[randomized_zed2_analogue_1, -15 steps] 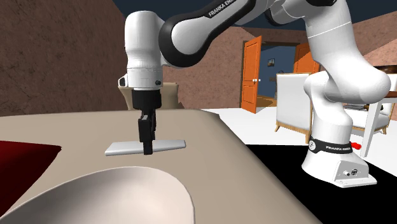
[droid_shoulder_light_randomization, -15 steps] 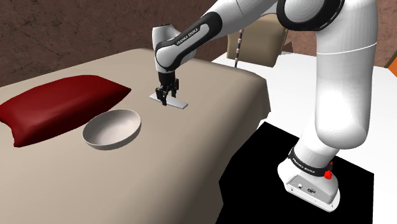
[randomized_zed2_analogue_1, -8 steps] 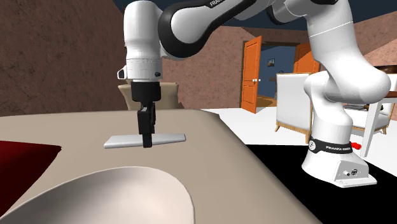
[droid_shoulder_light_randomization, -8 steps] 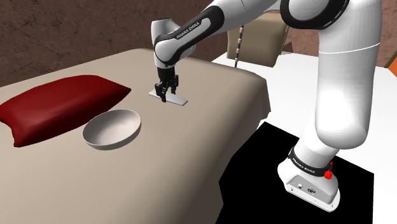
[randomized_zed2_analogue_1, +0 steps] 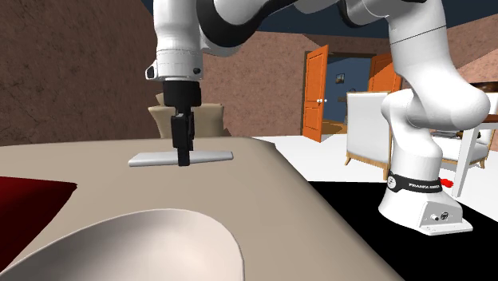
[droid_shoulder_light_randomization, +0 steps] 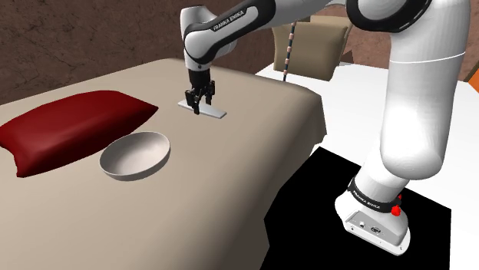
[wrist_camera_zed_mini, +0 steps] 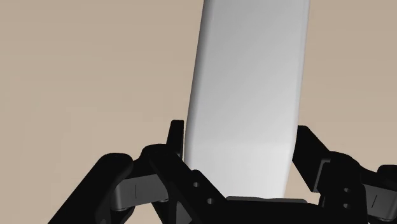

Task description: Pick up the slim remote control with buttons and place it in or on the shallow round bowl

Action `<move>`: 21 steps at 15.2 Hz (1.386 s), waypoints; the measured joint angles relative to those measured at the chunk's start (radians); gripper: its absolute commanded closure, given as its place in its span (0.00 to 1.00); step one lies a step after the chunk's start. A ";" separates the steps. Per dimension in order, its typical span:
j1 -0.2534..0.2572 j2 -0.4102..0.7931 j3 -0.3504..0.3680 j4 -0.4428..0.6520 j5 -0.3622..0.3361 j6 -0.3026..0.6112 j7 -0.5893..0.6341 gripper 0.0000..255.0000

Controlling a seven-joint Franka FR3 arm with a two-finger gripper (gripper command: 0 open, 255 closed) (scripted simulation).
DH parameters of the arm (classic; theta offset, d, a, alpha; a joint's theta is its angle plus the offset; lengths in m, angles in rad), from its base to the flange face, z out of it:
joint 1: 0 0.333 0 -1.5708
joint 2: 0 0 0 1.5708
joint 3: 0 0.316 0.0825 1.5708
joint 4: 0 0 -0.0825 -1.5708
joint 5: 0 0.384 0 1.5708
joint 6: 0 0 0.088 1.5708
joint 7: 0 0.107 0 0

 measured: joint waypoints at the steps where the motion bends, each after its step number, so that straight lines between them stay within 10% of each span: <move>1: 0.000 -0.002 0.000 0.010 0.000 -0.012 0.000 1.00; 13: -0.001 -0.045 0.003 0.109 0.008 -0.154 -0.005 1.00; 21: 0.099 0.011 0.050 0.188 -0.017 -0.179 0.143 1.00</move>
